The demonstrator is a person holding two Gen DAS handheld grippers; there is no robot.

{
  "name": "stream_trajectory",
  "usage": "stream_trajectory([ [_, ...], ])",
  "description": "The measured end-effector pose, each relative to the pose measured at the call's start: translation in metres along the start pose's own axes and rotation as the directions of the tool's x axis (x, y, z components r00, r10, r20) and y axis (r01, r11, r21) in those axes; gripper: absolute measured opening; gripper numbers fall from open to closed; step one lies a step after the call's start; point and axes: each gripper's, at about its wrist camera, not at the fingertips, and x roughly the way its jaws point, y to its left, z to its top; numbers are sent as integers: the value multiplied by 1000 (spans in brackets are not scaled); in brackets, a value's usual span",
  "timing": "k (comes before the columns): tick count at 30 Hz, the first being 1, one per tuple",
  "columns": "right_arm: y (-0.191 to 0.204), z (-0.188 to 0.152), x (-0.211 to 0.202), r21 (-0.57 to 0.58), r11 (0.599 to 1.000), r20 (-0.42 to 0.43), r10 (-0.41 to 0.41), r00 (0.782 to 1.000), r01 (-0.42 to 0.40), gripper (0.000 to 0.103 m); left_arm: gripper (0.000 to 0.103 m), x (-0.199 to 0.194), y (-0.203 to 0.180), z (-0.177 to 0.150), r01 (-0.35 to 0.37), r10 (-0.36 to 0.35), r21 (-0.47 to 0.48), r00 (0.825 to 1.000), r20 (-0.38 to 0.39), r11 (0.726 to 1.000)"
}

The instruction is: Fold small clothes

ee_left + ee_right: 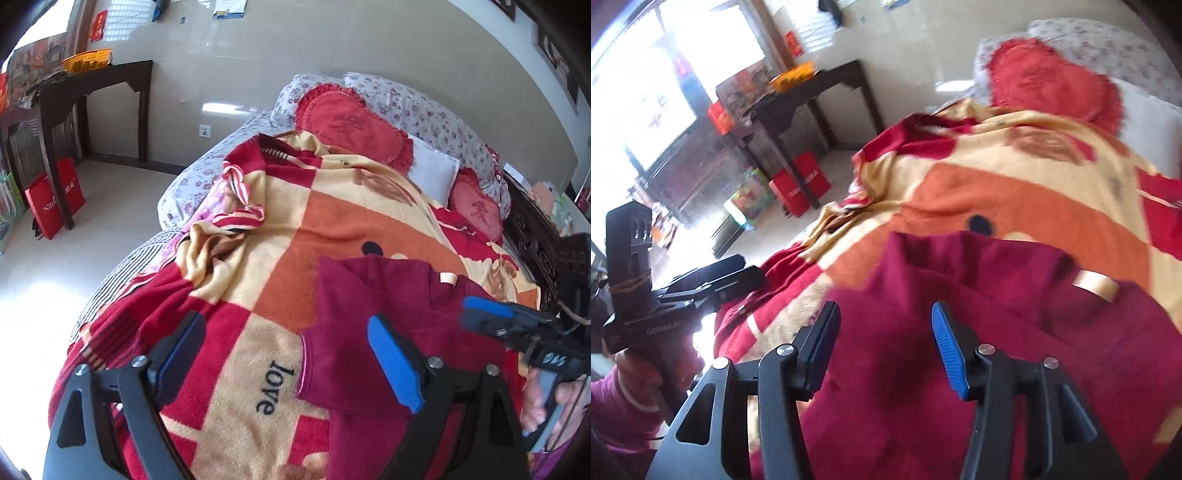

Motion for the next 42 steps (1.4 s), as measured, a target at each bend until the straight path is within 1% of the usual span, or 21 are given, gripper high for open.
stream_trajectory([
  [3, -33, -35, -51, 69, 994, 46, -88, 995, 85, 33, 95, 17, -8, -5, 2, -1, 26, 999, -34, 1000],
  [4, -49, -55, -70, 77, 985, 36, -156, 987, 153, 33, 95, 25, -11, -8, 4, -2, 31, 998, -60, 1000],
  [6, -67, -84, -100, 88, 951, 23, -300, 954, 297, 33, 95, 41, -14, -13, 11, -7, 37, 996, -93, 999],
  [8, -87, -108, -117, 134, 920, -3, -372, 928, 369, 33, 95, 59, -16, -18, -20, 26, 47, 992, -124, 999],
  [11, -120, -136, -132, 229, 890, -64, -390, 918, 394, 35, 94, 78, -17, -26, -37, 45, 48, 986, -163, 998],
  [13, -129, -146, -130, 256, 892, -81, -363, 928, 371, 36, 92, 84, -17, -29, -22, 29, 39, 982, -187, 999],
  [16, -135, -146, -107, 255, 911, -105, -307, 946, 324, 37, 75, 86, -19, -28, 4, 1, 26, 978, -210, 1000],
  [17, -132, -147, -102, 238, 914, -119, -310, 943, 330, 35, 68, 86, -21, -27, 9, -4, 25, 975, -221, 1000],
  [18, -128, -146, -94, 203, 911, -139, -337, 931, 360, 11, 64, 85, -22, -25, 13, -6, 27, 974, -227, 1000],
  [19, -125, -147, -94, 171, 894, -148, -392, 908, 414, 0, 64, 81, -26, -23, 10, -1, 38, 974, -226, 999],
  [20, -125, -148, -103, 183, 882, -120, -417, 901, 433, 0, 64, 76, -29, -22, 6, 6, 53, 978, -210, 999],
  [21, -127, -150, -117, 219, 890, -72, -395, 916, 401, 0, 64, 72, -32, -21, 4, 9, 66, 981, -193, 998],
  [23, -132, -159, -138, 248, 882, -48, -401, 915, 400, 0, 65, 68, -36, -22, -1, 17, 93, 985, -173, 996],
  [25, -142, -175, -140, 263, 846, -114, -450, 885, 464, 0, 67, 69, -37, -25, 9, 10, 99, 982, -190, 995],
  [28, -153, -194, -136, 276, 833, -209, -435, 876, 480, 0, 69, 68, -35, -29, 16, 4, 92, 978, -209, 996],
  [30, -149, -191, -149, 281, 840, -169, -432, 886, 464, 20, 73, 64, -33, -29, 15, 4, 96, 980, -199, 995],
  [33, -143, -170, -166, 333, 853, -52, -410, 911, 402, 27, 74, 59, -34, -27, 12, 9, 116, 984, -179, 993],
  [36, -132, -138, -151, 319, 881, -12, -365, 931, 350, 27, 74, 54, -38, -29, 12, 12, 140, 986, -168, 990],
  [38, -115, -117, -131, 278, 923, 5, -278, 961, 266, 27, 74, 52, -38, -32, 17, 8, 144, 986, -167, 989],
  [39, -97, -102, -115, 228, 955, 21, -198, 980, 188, 27, 74, 51, -38, -34, 19, 8, 152, 985, -174, 988],
  [42, -50, -74, -72, 79, 995, 26, -58, 998, 56, 27, 74, 53, -38, -41, -3, 41, 193, 980, -196, 981],
])
